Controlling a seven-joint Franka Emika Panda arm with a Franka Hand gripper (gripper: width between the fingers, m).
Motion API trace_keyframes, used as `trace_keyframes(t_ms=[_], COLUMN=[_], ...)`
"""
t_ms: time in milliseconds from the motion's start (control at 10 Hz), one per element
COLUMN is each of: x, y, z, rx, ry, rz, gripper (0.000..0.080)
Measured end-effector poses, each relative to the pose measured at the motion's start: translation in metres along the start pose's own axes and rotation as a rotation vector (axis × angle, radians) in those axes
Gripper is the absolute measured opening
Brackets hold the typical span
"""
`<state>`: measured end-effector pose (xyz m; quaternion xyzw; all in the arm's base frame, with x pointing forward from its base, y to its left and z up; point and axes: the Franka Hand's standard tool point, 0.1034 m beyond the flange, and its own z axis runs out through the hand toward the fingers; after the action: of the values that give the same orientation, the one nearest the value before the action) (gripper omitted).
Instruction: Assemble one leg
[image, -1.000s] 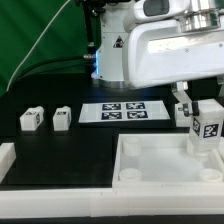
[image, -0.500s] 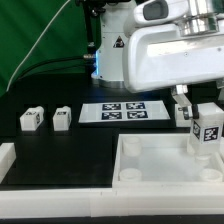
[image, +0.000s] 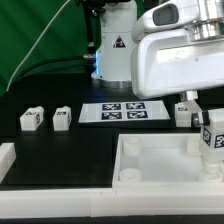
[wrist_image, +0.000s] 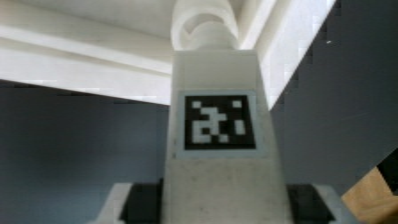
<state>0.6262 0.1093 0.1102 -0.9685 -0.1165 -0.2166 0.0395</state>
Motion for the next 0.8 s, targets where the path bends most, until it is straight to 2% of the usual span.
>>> trace_keyframes(t_ms=[800], x=[-0.0071], y=[-0.0003], z=[0.0095], rx=[-0.001], ry=[-0.001], rz=[-0.011], gripper=[0.0294])
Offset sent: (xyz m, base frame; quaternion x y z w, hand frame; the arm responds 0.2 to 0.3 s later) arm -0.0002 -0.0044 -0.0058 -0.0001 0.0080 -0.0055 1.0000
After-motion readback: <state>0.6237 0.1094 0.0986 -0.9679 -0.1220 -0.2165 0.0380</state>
